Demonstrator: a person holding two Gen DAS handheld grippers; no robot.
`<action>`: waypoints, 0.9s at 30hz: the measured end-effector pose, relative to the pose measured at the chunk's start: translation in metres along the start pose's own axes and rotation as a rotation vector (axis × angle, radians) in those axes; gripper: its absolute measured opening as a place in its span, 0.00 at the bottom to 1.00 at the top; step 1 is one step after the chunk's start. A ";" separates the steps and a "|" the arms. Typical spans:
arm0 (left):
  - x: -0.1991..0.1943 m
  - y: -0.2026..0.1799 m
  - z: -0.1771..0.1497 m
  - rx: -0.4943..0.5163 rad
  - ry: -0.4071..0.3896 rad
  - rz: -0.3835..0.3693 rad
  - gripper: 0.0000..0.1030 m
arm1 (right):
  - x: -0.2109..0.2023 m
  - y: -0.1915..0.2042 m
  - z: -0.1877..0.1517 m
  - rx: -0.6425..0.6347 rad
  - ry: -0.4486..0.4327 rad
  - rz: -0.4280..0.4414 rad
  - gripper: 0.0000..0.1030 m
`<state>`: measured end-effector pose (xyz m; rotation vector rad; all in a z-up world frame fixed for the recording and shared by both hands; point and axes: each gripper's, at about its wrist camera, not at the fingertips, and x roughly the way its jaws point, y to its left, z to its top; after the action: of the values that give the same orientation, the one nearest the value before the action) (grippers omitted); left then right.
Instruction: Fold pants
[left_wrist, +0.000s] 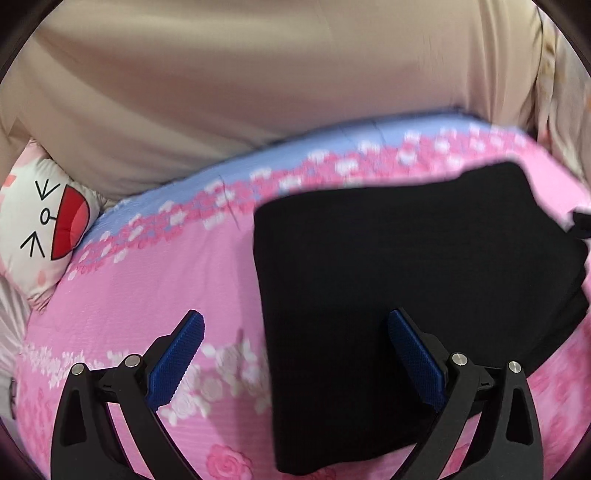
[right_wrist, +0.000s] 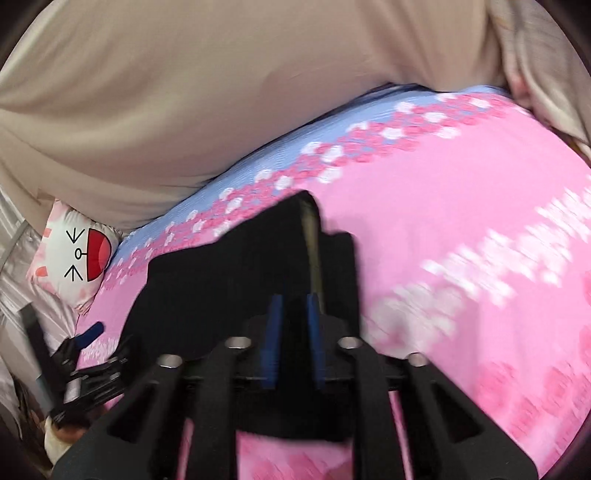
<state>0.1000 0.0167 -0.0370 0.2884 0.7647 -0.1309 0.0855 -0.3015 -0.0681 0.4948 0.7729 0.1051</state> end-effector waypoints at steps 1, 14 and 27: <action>0.001 0.000 -0.003 -0.005 0.002 0.000 0.95 | 0.000 -0.004 -0.003 0.004 -0.002 0.021 0.74; 0.006 0.019 -0.016 -0.104 0.038 -0.090 0.95 | -0.001 -0.015 -0.048 -0.079 0.062 0.020 0.14; 0.002 0.009 -0.014 -0.053 0.022 -0.033 0.95 | 0.029 0.100 0.050 -0.326 -0.023 0.118 0.20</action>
<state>0.0940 0.0297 -0.0456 0.2274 0.7942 -0.1387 0.1496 -0.2257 -0.0094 0.2309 0.6877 0.3285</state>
